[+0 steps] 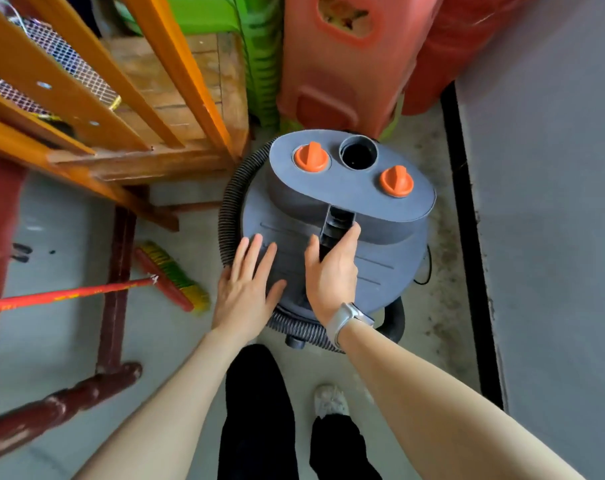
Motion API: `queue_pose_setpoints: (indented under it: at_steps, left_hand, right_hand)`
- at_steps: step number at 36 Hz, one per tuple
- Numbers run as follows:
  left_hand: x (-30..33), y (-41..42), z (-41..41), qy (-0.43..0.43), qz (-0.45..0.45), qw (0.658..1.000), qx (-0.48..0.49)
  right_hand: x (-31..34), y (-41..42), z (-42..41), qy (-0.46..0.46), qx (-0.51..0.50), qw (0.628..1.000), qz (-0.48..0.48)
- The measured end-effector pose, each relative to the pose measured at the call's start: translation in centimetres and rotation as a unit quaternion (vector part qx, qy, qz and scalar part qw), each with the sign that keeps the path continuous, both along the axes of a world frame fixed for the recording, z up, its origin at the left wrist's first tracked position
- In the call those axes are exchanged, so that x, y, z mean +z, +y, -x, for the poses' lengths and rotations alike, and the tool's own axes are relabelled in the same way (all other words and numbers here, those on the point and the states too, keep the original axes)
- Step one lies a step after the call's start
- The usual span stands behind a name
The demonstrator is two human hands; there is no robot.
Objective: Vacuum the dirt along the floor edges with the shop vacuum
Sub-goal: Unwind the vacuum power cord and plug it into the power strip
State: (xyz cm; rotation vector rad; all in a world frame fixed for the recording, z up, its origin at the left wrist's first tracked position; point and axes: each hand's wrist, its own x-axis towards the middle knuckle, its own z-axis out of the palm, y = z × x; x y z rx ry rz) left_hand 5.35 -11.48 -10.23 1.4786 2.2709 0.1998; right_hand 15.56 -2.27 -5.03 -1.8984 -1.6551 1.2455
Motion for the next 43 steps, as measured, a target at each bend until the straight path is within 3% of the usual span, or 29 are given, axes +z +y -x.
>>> queue_pose_setpoints:
  at_steps: [11, 27, 34, 43]
  left_hand:
    - [0.6, -10.6, -8.8, 0.066, -0.029, 0.995, 0.076]
    - [0.4, -29.2, -20.2, 0.097, -0.032, 0.981, 0.167]
    - [0.3, -34.8, -25.1, 0.096, -0.102, 0.969, 0.205]
    - [1.6, -39.3, -31.4, 0.054, -0.029, 0.928, 0.369]
  right_hand:
    - [0.0, -9.1, -5.9, -0.024, 0.097, 0.995, -0.012]
    - [0.4, -24.3, -14.9, -0.061, 0.253, 0.965, 0.002]
    - [0.6, -28.6, -20.0, -0.079, 0.362, 0.929, -0.004]
    - [1.7, -32.2, -25.8, -0.101, 0.519, 0.848, 0.012]
